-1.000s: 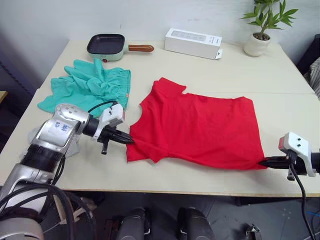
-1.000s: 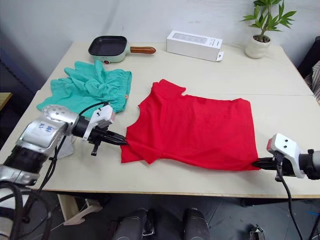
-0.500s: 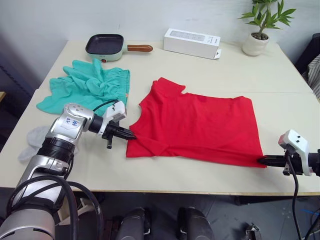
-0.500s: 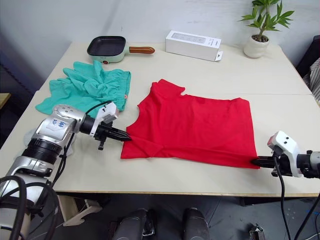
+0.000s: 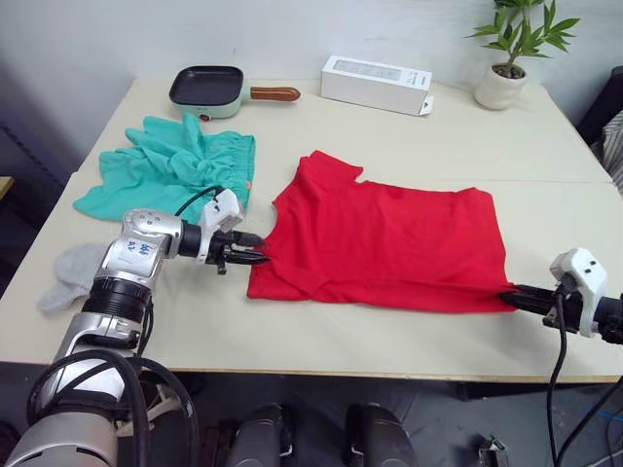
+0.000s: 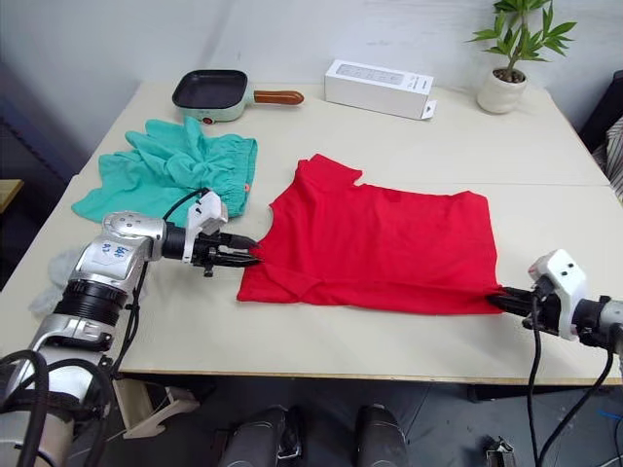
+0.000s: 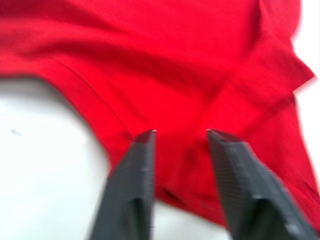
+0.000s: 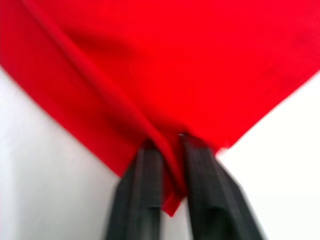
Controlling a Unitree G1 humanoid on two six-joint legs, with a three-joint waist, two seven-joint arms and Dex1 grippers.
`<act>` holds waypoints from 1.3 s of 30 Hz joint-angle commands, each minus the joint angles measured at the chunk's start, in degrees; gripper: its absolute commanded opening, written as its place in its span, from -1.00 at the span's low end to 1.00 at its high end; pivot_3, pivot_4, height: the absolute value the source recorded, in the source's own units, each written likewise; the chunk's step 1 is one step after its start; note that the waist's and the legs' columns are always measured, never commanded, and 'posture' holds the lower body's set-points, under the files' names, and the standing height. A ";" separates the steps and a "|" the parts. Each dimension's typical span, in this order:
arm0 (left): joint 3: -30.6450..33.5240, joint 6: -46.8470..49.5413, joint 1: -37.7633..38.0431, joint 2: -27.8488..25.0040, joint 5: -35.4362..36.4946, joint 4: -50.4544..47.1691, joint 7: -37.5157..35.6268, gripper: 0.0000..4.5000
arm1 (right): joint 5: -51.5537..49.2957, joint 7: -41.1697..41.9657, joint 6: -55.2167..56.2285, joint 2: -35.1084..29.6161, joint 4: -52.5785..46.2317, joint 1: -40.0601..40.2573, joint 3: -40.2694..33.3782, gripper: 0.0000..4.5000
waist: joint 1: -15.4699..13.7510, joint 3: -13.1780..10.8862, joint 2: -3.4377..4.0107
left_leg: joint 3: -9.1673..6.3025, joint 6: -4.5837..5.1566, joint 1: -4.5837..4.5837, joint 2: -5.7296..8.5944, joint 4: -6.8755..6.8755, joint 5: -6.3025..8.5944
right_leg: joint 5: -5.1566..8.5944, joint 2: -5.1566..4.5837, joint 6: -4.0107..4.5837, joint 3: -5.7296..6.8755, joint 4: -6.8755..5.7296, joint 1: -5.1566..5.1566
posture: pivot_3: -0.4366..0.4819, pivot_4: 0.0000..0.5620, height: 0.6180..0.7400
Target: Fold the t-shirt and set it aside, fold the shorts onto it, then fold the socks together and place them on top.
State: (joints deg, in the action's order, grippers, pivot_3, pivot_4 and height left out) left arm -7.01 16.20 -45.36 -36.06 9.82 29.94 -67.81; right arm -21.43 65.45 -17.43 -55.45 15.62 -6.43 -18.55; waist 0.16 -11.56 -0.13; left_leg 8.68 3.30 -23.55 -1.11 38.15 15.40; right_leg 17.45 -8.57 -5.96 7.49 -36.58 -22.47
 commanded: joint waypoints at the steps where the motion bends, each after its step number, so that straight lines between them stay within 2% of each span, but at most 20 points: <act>1: 6.20 -5.54 1.77 -0.45 2.83 -2.63 2.45 0.43 | -1.69 -1.50 3.93 -0.30 -2.82 1.61 -6.92 -0.08 | -0.01 0.00 0.00 | 0.00 0.00 0.00 0.00 -0.01 0.00 | -0.01 0.00 -0.01 0.01 0.02 0.00 | -0.05 -0.47 1.00; 2: 7.73 -6.49 2.97 -0.80 4.09 -3.99 1.95 0.44 | -2.52 -1.70 4.73 -0.24 -3.91 1.94 -8.86 0.05 | 0.00 0.00 0.00 | 0.00 0.00 0.01 0.00 -0.01 0.00 | -0.01 -0.01 -0.02 0.00 0.01 0.00 | -0.05 -0.47 1.00; 5: 9.62 -7.25 7.61 -2.54 7.19 -10.88 -1.91 0.44 | -6.93 -1.67 1.80 0.21 -9.93 3.16 -12.88 0.05 | 0.23 0.01 -0.01 | 0.00 -0.03 0.04 -0.03 -0.07 0.01 | -0.01 -0.03 -0.02 -0.04 0.03 0.01 | -0.05 -0.47 1.00; 6: 9.65 -6.48 9.49 -3.14 8.31 -13.97 -3.26 0.35 | -8.21 -1.04 0.56 0.32 -12.91 4.46 -13.34 0.06 | 0.26 0.01 0.00 | 0.01 -0.05 0.04 -0.06 -0.09 0.02 | -0.01 -0.03 -0.02 -0.06 0.07 0.01 | -0.05 -0.47 1.00; 9: 7.69 -7.64 15.39 -3.95 8.56 -22.12 -5.31 0.02 | -9.93 -0.69 0.53 2.44 -21.97 8.39 -12.17 -0.23 | 0.06 0.05 -0.07 | -0.03 -0.13 0.09 -0.16 -0.11 0.07 | 0.00 0.01 0.00 -0.13 0.10 0.06 | -0.05 -0.47 1.00; 11: 5.57 -9.36 18.13 -2.60 7.89 -25.30 -5.68 -0.26 | -7.27 0.15 4.91 4.04 -25.71 10.78 -8.38 -0.53 | -0.08 0.05 -0.07 | -0.04 -0.18 0.14 -0.18 -0.14 0.12 | 0.00 0.02 0.01 -0.13 0.13 0.11 | -0.05 -0.47 1.00; 14: 2.05 -12.16 19.86 0.21 6.31 -26.40 -5.46 -0.70 | -3.22 0.84 12.11 7.26 -25.89 11.70 -2.74 -1.00 | -0.46 0.05 -0.08 | -0.04 -0.11 0.13 -0.09 -0.13 0.19 | -0.01 -0.01 0.00 -0.14 0.15 0.13 | -0.05 -0.47 1.00; 16: 0.08 -16.28 19.61 2.16 4.23 -24.56 -4.90 -0.98 | -0.63 1.87 17.66 8.97 -24.47 11.74 0.71 -1.00 | -0.49 0.05 -0.08 | -0.04 -0.16 0.11 -0.02 -0.12 0.23 | -0.06 -0.01 -0.08 -0.15 0.19 0.13 | -0.05 -0.47 1.00; 23: -4.38 -22.27 16.78 7.36 0.65 -16.39 -3.93 -1.00 | 2.64 2.01 25.38 11.10 -16.24 9.40 5.03 -1.00 | -0.12 0.06 -0.09 | -0.02 0.00 0.13 0.01 -0.12 0.15 | -0.08 0.00 -0.11 -0.11 0.17 0.11 | -0.05 -0.47 1.00; 27: -5.01 -25.86 13.48 9.83 -2.74 -10.43 -0.29 -1.00 | 2.44 1.05 25.23 10.90 -15.86 9.29 4.75 -1.00 | -0.18 0.06 -0.10 | -0.03 0.02 0.12 -0.01 -0.09 0.14 | -0.08 -0.04 -0.11 -0.07 0.18 0.12 | -0.05 -0.47 1.00; 33: -3.46 -26.81 11.32 11.38 -2.96 -5.94 2.99 -1.00 | 1.84 -1.34 23.88 10.98 -17.92 12.00 3.33 -1.00 | -0.13 0.06 -0.10 | -0.04 0.03 0.12 -0.03 -0.11 0.17 | -0.08 -0.07 -0.11 -0.07 0.19 0.12 | -0.05 -0.47 1.00; 36: -3.15 -29.00 8.93 11.95 -6.01 -1.26 8.17 -1.00 | 2.78 -3.73 24.12 11.51 -18.17 13.17 2.97 -1.00 | -0.15 0.05 -0.11 | -0.04 0.04 0.13 -0.03 -0.10 0.17 | -0.08 -0.07 -0.11 -0.05 0.19 0.13 | -0.05 -0.47 1.00; 39: -0.65 -31.46 4.95 13.74 -7.96 4.18 17.47 -1.00 | 3.07 -9.35 23.06 13.34 -18.29 13.47 1.33 -1.00 | -0.19 0.04 -0.15 | -0.05 0.06 0.12 -0.03 -0.10 0.17 | -0.09 -0.11 -0.12 -0.05 0.23 0.14 | -0.05 -0.47 1.00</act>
State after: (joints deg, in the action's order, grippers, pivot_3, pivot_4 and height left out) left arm -9.91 -13.25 -38.47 -22.77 2.57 32.81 -55.11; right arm -18.14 59.02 5.97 -42.67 -1.01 6.87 -14.57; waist -0.03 -11.52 -0.28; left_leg 8.62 3.36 -23.44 -1.14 38.05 15.57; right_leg 17.36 -8.68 -6.10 7.43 -36.33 -22.33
